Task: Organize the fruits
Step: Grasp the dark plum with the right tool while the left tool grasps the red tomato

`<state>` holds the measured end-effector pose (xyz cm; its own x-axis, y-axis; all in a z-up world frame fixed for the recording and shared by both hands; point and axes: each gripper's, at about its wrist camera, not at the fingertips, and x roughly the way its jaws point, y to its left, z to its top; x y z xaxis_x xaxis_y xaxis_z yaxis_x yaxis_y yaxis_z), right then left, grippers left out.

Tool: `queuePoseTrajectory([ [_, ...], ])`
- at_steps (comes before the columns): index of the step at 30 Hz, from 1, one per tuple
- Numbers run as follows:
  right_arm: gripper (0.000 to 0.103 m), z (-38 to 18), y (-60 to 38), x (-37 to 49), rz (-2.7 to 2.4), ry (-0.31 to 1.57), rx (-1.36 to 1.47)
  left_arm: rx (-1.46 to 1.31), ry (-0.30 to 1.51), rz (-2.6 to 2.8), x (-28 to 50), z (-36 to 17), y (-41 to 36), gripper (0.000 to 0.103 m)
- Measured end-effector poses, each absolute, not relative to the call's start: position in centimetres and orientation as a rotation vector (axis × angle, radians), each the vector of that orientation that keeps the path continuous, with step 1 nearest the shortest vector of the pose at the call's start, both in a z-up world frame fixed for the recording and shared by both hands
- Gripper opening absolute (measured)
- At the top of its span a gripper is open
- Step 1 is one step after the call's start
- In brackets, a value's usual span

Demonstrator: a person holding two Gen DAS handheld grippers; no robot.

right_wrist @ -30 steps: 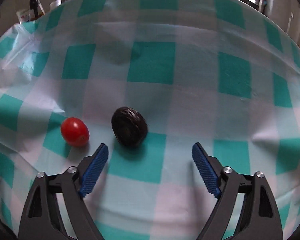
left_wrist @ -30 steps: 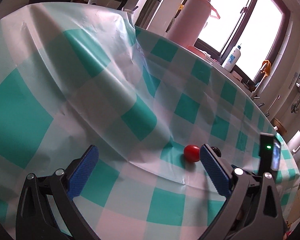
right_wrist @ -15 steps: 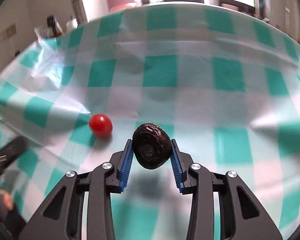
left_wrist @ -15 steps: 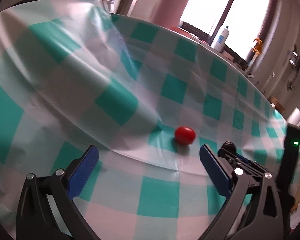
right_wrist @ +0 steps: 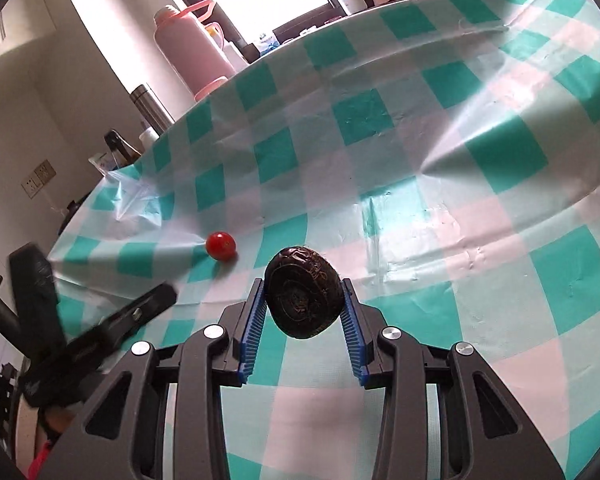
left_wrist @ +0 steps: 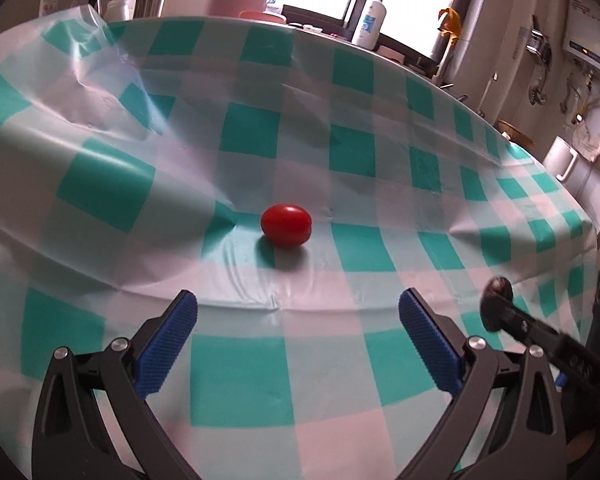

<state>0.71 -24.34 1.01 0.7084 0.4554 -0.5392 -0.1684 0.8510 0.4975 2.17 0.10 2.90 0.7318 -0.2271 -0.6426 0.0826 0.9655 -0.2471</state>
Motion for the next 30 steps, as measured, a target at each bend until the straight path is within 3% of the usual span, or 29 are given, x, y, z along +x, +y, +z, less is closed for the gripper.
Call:
queuePoseTrajectory([
  [4, 0.038, 1.1, -24.2, 0.6, 0.375, 0.704, 0.440, -0.166, 0.773, -0.125, 5.6, 2.4, -0.4, 0.086],
  [8, 0.038, 1.2, -24.2, 0.5, 0.383, 0.706, 0.440, -0.117, 0.800, -0.104, 8.9, 2.1, -1.7, 0.085],
  [11, 0.038, 1.1, -24.1, 0.5, 0.383, 0.711, 0.437, -0.071, 0.833, -0.090, 11.2, 1.6, -2.7, 0.079],
  [12, 0.038, 1.1, -24.1, 0.6, 0.383, 0.711, 0.437, -0.056, 0.855, -0.080, 11.8, 1.3, -2.9, 0.070],
  [13, 0.038, 1.1, -24.1, 0.5, 0.384, 0.711, 0.438, -0.052, 0.879, -0.084, 12.1, 1.0, -3.0, 0.052],
  [15, 0.038, 1.0, -24.0, 0.6, 0.384, 0.711, 0.439, -0.036, 0.879, -0.082, 11.8, 0.9, -3.0, 0.041],
  [30, 0.038, 0.8, -24.4, 0.3, 0.390, 0.699, 0.451, -0.149, 0.739, -0.108, 1.3, 2.6, 0.5, 0.041],
])
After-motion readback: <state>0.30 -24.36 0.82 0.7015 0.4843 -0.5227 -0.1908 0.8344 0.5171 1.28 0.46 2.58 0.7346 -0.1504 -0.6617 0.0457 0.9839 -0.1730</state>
